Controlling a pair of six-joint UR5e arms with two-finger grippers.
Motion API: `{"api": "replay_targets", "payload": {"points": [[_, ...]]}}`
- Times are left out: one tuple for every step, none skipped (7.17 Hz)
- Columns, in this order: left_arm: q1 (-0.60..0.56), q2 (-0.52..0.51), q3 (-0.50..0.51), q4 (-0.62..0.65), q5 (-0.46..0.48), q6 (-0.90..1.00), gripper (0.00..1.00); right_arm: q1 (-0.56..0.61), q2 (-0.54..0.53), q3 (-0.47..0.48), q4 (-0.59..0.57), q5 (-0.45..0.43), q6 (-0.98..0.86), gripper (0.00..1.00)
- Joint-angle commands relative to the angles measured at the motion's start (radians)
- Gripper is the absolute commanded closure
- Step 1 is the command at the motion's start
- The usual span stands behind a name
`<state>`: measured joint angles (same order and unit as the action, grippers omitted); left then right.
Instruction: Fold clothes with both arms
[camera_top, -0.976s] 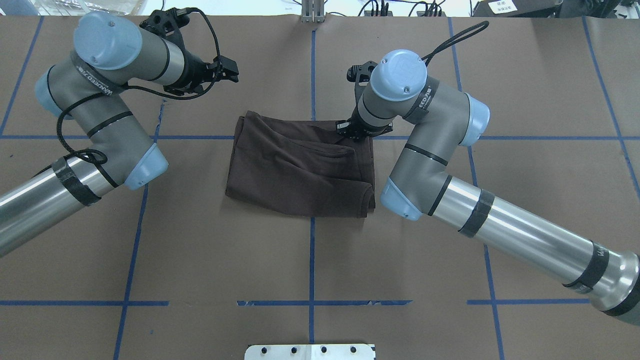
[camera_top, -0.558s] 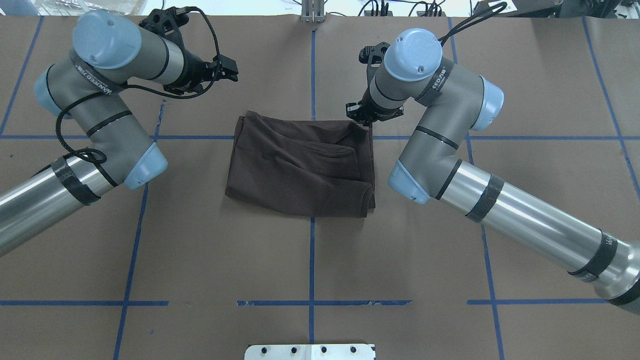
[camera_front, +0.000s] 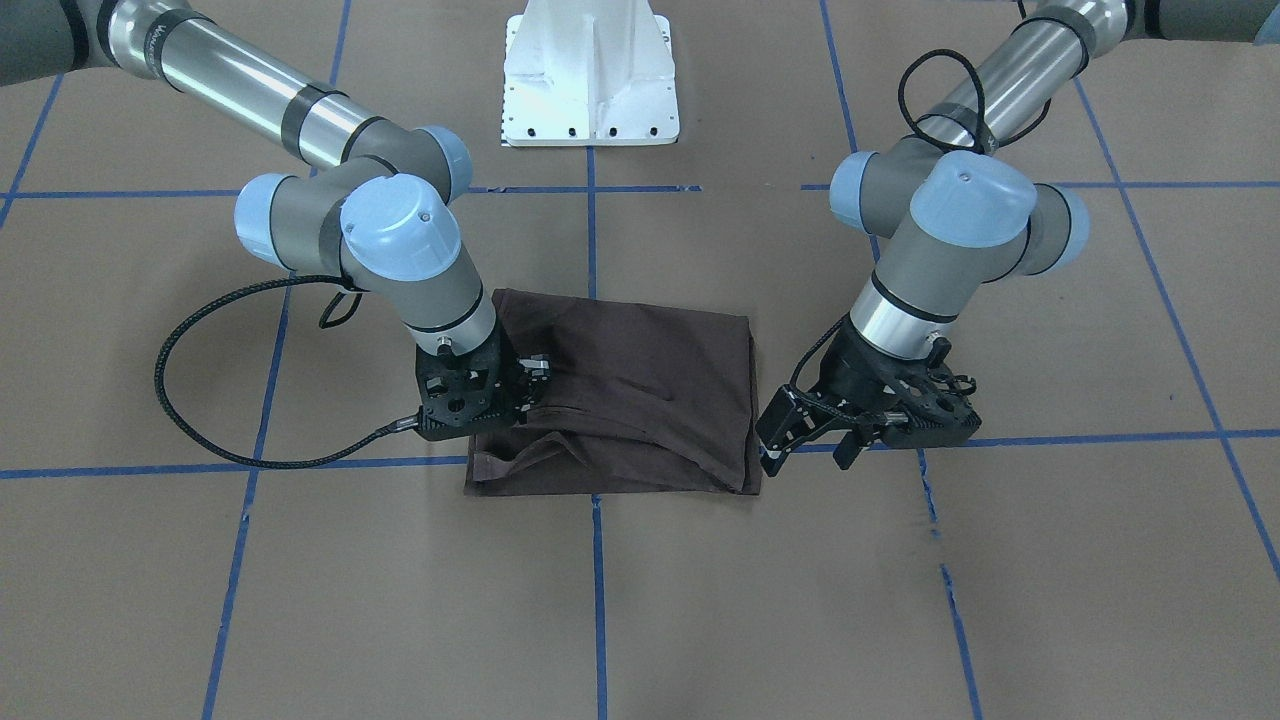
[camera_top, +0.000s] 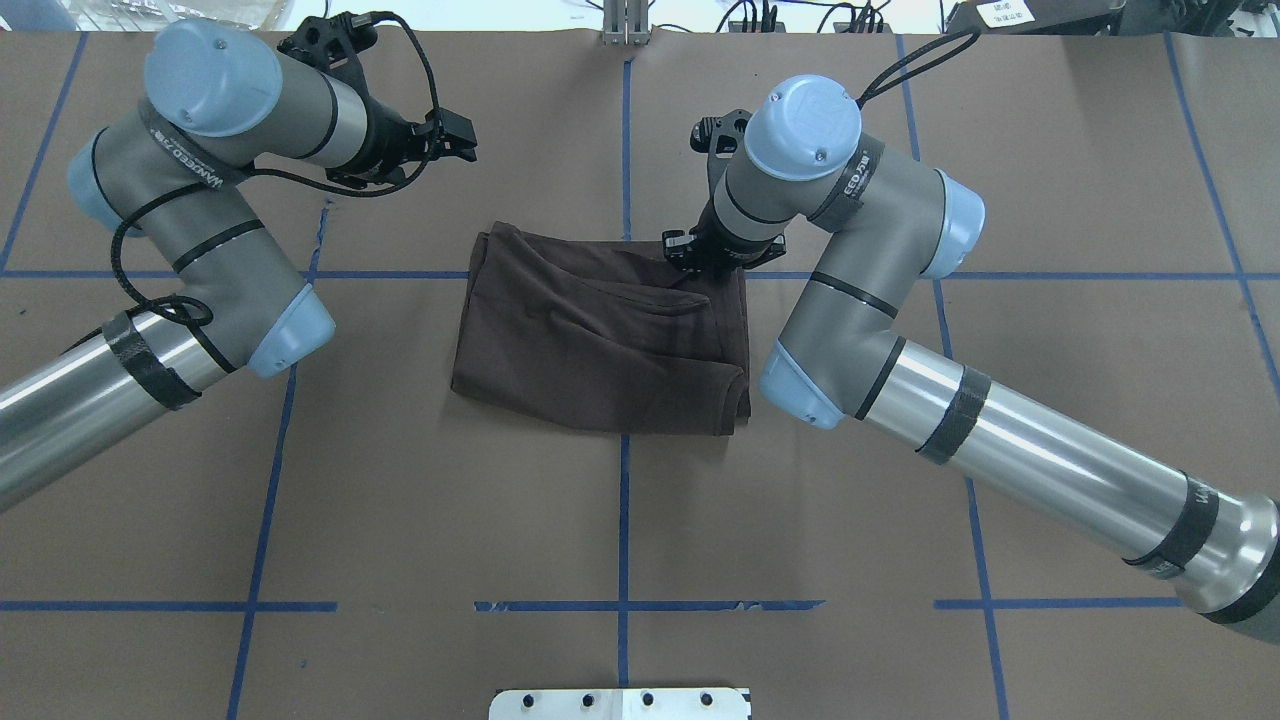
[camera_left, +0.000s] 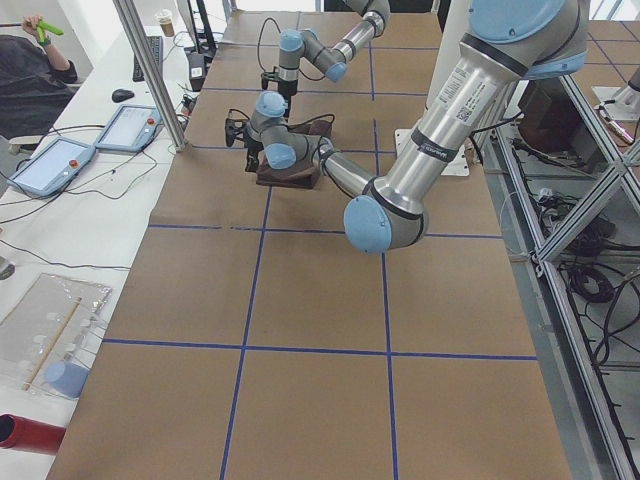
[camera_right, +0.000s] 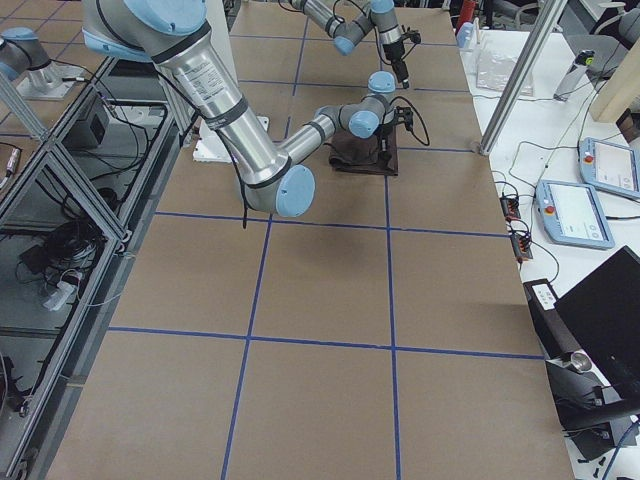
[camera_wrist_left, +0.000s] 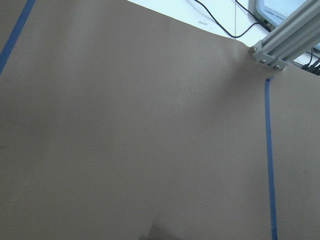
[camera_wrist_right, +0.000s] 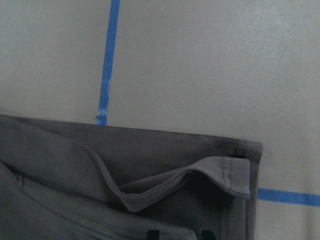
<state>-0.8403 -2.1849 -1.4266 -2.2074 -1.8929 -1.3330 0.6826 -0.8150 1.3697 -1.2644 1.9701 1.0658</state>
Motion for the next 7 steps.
{"api": "replay_targets", "payload": {"points": [[0.0, 0.001, 0.0, -0.002, 0.0, 0.0, 0.05, 0.003, 0.032, -0.032, -0.001, -0.011, 0.107, 0.02], [0.0, 0.001, 0.0, -0.002, 0.0, 0.0, 0.05, 0.032, 0.046, -0.032, 0.0, -0.013, 0.26, 0.01], [-0.002, 0.004, 0.0, -0.003, 0.0, 0.0, 0.05, 0.043, 0.042, -0.044, -0.001, -0.02, 0.386, 0.01], [-0.008, 0.002, 0.0, -0.005, 0.0, 0.002, 0.05, 0.045, 0.042, -0.073, -0.001, -0.037, 0.519, 0.02], [-0.008, 0.004, 0.0, -0.005, 0.0, 0.002, 0.05, 0.038, 0.046, -0.111, -0.003, -0.051, 0.614, 0.02], [-0.008, 0.004, 0.0, -0.006, 0.0, 0.003, 0.05, 0.037, 0.046, -0.133, -0.004, -0.051, 0.722, 0.02], [-0.008, 0.004, 0.0, -0.009, 0.0, 0.003, 0.05, 0.037, 0.046, -0.139, -0.006, -0.051, 0.782, 0.02]]}}
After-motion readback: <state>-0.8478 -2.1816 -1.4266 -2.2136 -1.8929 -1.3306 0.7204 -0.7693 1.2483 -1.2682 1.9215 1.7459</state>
